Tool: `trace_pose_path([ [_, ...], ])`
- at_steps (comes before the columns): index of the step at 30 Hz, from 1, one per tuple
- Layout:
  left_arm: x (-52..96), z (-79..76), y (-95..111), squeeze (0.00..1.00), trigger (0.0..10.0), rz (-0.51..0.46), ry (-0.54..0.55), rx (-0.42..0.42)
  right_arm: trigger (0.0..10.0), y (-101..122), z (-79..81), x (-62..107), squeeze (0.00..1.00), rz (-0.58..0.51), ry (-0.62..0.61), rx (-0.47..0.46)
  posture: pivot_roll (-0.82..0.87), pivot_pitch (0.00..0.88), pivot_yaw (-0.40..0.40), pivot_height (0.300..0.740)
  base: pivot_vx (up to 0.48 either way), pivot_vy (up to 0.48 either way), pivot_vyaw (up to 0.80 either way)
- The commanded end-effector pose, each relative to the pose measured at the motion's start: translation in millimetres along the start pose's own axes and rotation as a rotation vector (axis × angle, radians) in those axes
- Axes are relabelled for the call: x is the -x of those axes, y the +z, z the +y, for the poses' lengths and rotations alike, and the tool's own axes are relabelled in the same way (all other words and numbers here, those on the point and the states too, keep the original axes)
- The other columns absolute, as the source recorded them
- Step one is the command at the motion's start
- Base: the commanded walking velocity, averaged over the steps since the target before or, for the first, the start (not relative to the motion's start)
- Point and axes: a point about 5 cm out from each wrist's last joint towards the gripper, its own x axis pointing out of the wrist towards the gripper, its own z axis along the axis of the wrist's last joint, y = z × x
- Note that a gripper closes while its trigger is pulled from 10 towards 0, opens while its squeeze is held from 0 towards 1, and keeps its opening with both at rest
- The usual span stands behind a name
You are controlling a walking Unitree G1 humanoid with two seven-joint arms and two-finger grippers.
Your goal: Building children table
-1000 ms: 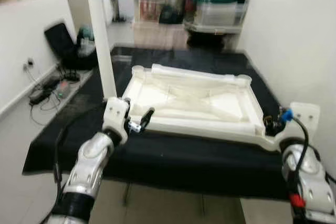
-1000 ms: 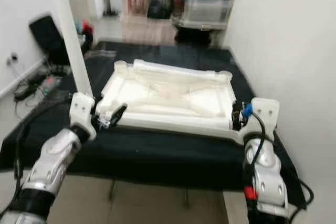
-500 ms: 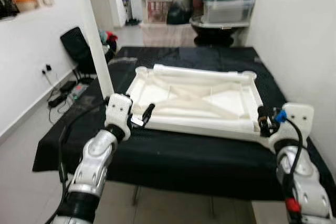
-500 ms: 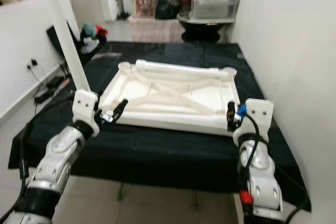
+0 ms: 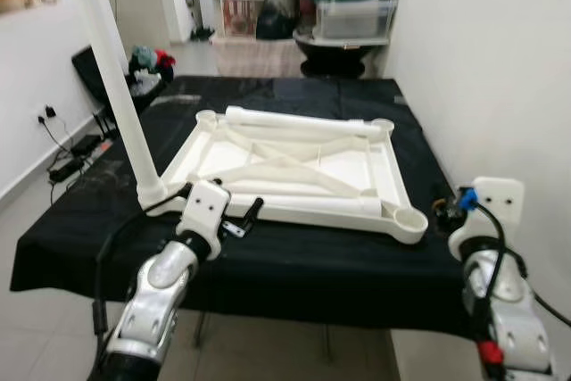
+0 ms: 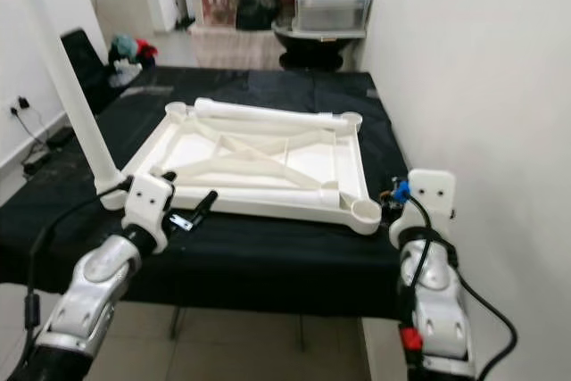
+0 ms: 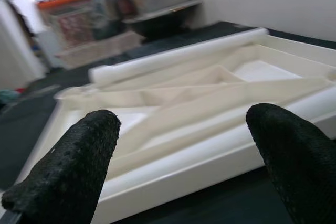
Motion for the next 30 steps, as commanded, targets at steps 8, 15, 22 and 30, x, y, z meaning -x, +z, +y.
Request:
trace_pose_path([
  [8,53.0,18.7,-21.2,0.0,10.0,0.142,0.114,-0.036,10.0,2.9,18.4,4.2,0.0,-0.018,0.099,0.007,0.06,0.0,-0.039,0.74,0.0,0.0,0.0],
  [15,40.5,7.4,-17.3,0.0,10.0,0.106,0.084,-0.054,10.0,4.8,31.9,0.9,0.0,-0.024,0.13,-0.017,0.07,0.0,-0.046,0.74,0.0,0.0,0.0],
  [22,41.3,8.6,-16.3,0.0,10.0,0.104,0.1,-0.016,10.0,4.4,27.0,1.5,0.0,-0.025,0.112,-0.026,0.06,0.0,-0.044,0.74,0.0,0.0,0.0],
  [30,42.1,6.4,-13.6,0.0,10.0,0.096,0.09,-0.003,10.0,2.4,31.5,3.3,0.0,-0.02,0.121,-0.023,0.06,0.0,-0.047,0.74,0.0,0.0,0.0],
])
